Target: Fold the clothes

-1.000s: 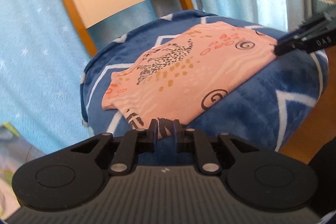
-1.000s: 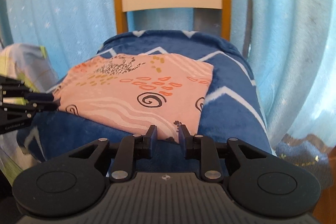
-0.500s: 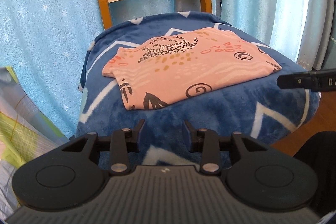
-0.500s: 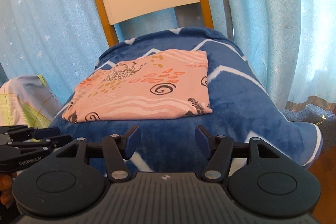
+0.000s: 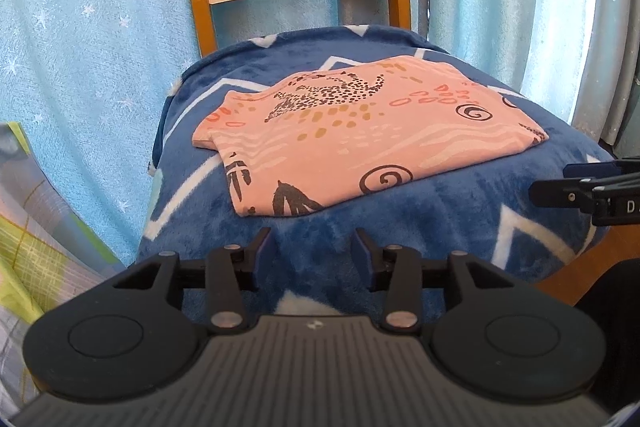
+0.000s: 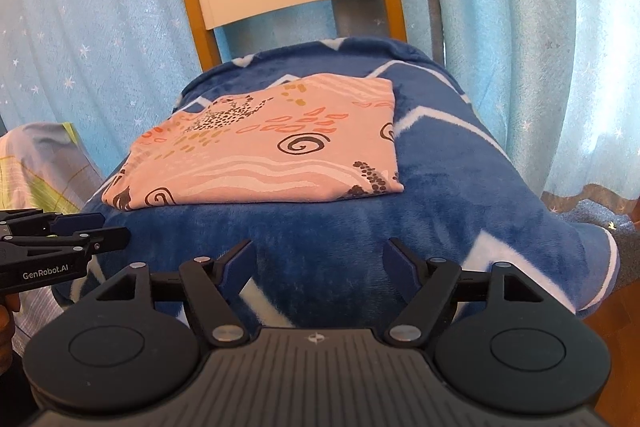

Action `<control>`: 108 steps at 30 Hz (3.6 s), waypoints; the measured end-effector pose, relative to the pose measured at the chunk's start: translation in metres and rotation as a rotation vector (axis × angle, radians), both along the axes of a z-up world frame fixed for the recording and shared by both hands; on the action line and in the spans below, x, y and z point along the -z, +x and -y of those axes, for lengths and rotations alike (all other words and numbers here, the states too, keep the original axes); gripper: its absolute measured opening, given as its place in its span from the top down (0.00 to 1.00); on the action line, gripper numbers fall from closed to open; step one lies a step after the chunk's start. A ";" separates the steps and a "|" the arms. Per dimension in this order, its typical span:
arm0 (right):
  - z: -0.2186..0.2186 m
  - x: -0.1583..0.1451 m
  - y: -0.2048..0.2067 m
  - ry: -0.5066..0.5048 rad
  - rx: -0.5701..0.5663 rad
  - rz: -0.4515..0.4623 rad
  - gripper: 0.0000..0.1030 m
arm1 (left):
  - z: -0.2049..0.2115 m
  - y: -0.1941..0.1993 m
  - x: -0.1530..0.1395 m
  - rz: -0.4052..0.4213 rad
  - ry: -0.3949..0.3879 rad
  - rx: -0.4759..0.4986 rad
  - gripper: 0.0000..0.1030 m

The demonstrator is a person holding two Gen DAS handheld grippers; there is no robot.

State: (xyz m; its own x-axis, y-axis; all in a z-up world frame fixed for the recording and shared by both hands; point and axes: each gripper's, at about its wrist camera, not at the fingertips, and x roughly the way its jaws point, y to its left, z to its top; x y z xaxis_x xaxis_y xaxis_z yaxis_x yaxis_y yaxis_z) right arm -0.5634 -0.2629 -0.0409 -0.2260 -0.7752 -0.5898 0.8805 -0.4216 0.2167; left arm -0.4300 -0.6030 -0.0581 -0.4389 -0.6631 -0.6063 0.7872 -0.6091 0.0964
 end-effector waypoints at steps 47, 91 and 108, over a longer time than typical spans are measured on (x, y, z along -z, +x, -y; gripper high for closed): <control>0.116 -0.022 -0.148 -0.084 -0.122 -0.035 1.00 | 0.186 -0.004 -0.025 -0.116 -0.035 0.140 0.99; 0.136 -0.002 -0.174 -0.004 -0.059 0.012 0.89 | 0.211 -0.022 0.002 -0.055 -0.010 0.079 0.95; 0.024 -0.004 -0.113 -0.088 -0.144 0.187 0.70 | 0.056 -0.048 -0.027 -0.006 -0.102 0.357 0.89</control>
State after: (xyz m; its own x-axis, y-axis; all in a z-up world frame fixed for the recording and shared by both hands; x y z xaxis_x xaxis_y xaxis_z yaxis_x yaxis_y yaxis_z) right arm -0.6762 -0.2871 -0.0367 -0.0025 -0.8418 -0.5398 0.8712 -0.2668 0.4121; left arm -0.4783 -0.6587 -0.0314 -0.6571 -0.5244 -0.5416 0.5271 -0.8332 0.1672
